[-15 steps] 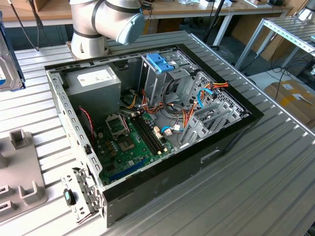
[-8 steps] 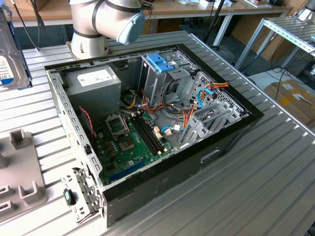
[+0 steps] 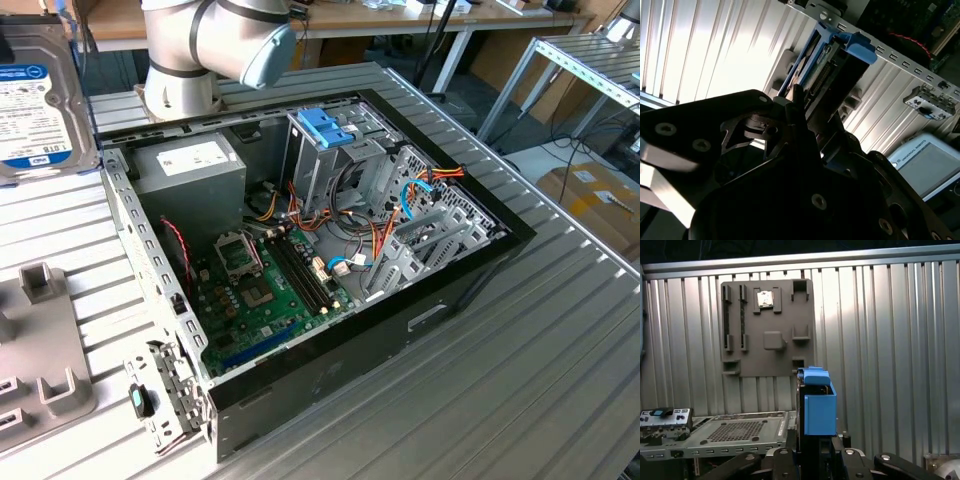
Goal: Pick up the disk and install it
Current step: 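Pick up the disk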
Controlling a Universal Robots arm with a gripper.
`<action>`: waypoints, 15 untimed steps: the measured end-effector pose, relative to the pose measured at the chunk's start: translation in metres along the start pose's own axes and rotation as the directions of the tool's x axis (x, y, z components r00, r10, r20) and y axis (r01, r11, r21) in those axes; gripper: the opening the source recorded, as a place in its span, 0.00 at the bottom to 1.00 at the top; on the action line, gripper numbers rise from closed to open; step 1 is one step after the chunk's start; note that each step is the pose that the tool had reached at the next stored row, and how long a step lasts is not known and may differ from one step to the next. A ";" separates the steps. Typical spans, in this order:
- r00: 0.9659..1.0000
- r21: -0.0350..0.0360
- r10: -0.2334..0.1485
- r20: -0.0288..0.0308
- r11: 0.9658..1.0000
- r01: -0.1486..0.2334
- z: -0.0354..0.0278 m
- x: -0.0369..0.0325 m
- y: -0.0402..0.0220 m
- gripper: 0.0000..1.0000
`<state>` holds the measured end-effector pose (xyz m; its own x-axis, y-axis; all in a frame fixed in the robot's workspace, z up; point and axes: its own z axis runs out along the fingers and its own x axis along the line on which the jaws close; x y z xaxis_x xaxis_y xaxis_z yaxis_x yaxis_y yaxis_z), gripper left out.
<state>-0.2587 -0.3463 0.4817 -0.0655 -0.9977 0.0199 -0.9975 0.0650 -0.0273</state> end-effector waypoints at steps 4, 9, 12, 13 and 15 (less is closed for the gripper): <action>1.000 0.000 0.000 0.000 1.000 0.000 0.0006 -0.0015 -0.0216 0.35; 1.000 0.000 0.000 0.000 1.000 0.000 0.0015 -0.0038 -0.0564 0.35; 1.000 0.000 0.000 0.000 1.000 0.000 0.0019 -0.0050 -0.0739 0.35; 1.000 -0.001 0.000 0.000 1.000 0.000 0.0021 -0.0054 -0.0808 0.35; 1.000 -0.001 0.000 0.000 1.000 0.000 0.0025 -0.0063 -0.0943 0.35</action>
<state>-0.1641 -0.3462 0.4816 -0.0655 -0.9977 0.0200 -0.9975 0.0650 -0.0267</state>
